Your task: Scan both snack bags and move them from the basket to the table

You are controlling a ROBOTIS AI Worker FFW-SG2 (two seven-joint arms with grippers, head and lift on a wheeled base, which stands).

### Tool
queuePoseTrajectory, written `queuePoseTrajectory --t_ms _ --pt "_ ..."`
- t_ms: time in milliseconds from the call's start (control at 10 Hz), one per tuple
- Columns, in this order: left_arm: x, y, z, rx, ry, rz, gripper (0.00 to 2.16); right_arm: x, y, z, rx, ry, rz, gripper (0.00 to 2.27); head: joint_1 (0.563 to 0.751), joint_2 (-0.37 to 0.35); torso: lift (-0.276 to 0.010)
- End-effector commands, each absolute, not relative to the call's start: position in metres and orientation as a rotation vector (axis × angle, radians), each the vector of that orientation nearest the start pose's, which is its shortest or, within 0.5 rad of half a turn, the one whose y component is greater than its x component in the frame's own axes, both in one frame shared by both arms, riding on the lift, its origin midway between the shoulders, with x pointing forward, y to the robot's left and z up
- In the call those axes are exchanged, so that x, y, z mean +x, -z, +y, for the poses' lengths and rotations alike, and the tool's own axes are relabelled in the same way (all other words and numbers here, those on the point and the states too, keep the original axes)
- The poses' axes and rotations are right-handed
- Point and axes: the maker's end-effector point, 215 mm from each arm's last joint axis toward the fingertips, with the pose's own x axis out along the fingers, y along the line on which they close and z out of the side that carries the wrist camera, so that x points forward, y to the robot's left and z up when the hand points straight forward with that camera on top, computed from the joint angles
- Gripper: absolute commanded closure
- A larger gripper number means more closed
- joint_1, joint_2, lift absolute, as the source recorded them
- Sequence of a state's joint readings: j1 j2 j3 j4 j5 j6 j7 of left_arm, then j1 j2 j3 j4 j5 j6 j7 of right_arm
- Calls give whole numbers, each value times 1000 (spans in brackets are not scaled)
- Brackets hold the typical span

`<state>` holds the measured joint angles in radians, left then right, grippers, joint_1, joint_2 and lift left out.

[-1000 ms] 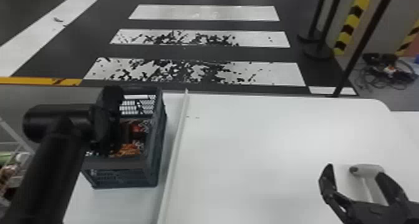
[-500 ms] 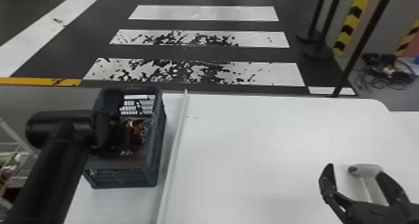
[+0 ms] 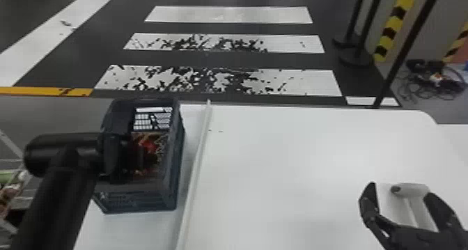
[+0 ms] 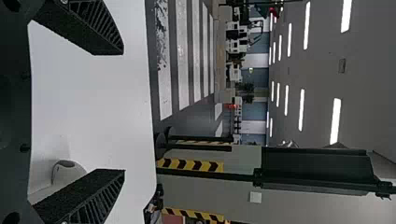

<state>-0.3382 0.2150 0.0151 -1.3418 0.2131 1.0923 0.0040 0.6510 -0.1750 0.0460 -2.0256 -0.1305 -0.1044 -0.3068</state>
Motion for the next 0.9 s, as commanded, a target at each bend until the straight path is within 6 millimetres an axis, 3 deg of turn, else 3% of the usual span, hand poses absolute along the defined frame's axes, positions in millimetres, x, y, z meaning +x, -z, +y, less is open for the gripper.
queuePoseTrajectory --t_ms 0,800 --pt "556 510 321 -30 -50 961 2057 388 382 -284 -4 189 101 9 695 47 -98" --pt "546 453 317 19 -51 849 2061 381 373 -284 8 197 73 9 695 40 -98"
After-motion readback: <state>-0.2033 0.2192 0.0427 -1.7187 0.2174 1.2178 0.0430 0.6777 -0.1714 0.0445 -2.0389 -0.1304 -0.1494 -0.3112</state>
